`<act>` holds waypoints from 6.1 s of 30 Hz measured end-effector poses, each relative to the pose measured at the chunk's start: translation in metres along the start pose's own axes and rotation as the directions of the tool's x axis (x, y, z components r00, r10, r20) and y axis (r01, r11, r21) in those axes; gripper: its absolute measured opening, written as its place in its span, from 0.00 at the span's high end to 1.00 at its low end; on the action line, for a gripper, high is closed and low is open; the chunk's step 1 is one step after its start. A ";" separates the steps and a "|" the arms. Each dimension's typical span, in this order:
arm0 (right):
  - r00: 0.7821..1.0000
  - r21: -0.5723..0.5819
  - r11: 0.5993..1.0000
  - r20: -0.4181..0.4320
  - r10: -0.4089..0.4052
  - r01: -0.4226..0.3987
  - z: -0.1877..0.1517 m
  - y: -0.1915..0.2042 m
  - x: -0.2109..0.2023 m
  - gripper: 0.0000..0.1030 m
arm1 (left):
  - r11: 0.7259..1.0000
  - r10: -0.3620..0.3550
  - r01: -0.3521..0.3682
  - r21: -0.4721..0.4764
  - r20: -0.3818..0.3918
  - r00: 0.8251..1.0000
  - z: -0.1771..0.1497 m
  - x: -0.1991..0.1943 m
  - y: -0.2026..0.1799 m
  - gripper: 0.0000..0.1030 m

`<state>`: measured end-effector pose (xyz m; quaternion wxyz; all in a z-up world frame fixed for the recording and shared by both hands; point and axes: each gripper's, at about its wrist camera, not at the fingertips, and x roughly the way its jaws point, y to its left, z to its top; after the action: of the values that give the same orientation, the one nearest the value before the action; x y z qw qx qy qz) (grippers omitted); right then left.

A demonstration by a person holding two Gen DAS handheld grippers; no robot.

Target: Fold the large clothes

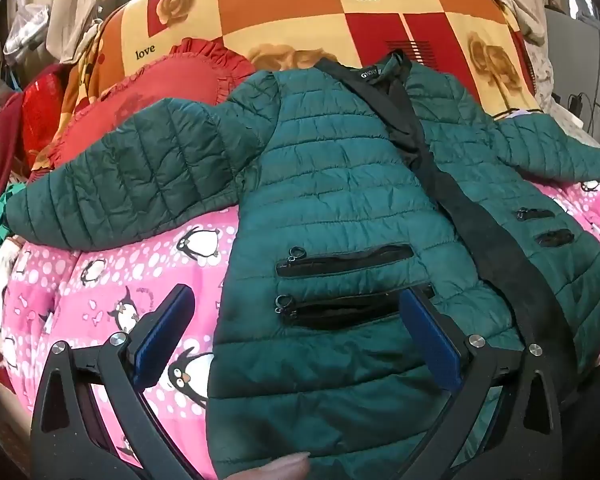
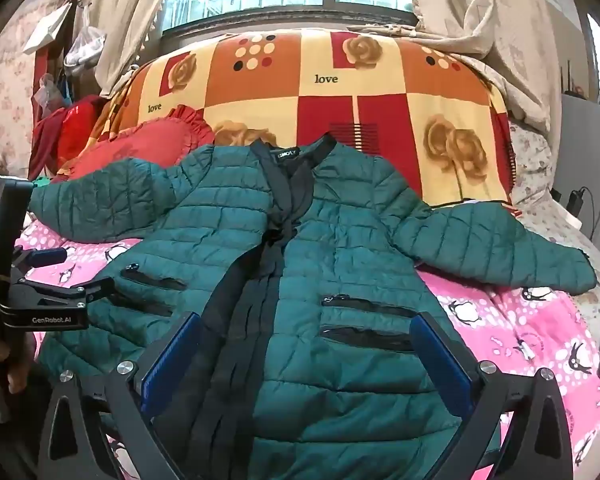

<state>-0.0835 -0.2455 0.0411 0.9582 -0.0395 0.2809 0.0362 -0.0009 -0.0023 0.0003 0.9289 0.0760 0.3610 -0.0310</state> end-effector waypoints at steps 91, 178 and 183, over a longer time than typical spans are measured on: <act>0.996 0.125 0.988 -0.001 -0.093 0.092 0.017 -0.036 0.024 0.00 | 0.988 0.034 -0.028 -0.155 0.035 0.999 0.021 -0.009 0.005 0.00; 0.987 -0.048 0.986 -0.019 -0.159 0.157 0.014 0.009 0.042 0.00 | 0.987 0.030 0.000 -0.160 0.187 0.982 0.010 0.078 0.410 0.01; 0.986 -0.057 0.986 -0.043 -0.160 0.158 0.015 0.013 0.051 0.00 | 0.987 -0.084 0.108 -0.122 0.186 0.979 0.028 0.088 0.406 0.05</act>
<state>-0.0334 -0.2292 0.0253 0.9498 -0.0880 0.2983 -0.0338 0.1284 0.3931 0.0099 0.9583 -0.0061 0.2798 -0.0586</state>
